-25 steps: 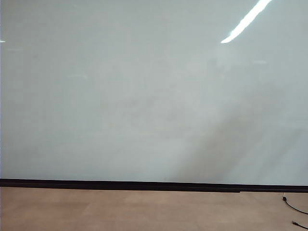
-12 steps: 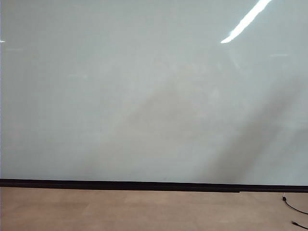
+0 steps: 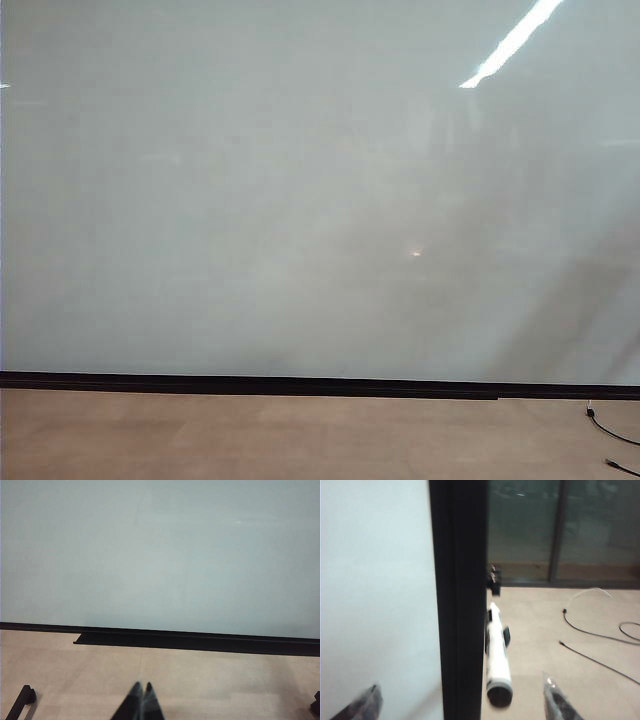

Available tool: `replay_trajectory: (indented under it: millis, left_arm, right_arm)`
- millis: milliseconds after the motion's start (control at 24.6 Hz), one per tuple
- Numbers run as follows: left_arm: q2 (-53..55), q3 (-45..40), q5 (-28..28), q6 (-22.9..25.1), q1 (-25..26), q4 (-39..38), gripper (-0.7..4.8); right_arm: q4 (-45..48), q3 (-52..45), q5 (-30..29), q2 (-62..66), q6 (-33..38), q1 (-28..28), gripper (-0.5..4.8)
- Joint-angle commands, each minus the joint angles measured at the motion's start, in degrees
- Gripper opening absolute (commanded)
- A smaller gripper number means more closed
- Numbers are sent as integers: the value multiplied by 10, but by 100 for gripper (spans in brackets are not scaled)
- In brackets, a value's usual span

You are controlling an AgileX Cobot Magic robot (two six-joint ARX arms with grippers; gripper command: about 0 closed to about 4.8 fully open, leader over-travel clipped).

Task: Pick up the pen on the shelf to the right of the whiteboard and write the letter A.

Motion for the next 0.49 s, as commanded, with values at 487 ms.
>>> replay_trajectory:
  millis: [487]
  left_arm:
    - [0, 2, 3, 2, 0, 3, -4]
  right_arm:
    - [13, 132, -48, 140, 31, -2, 409]
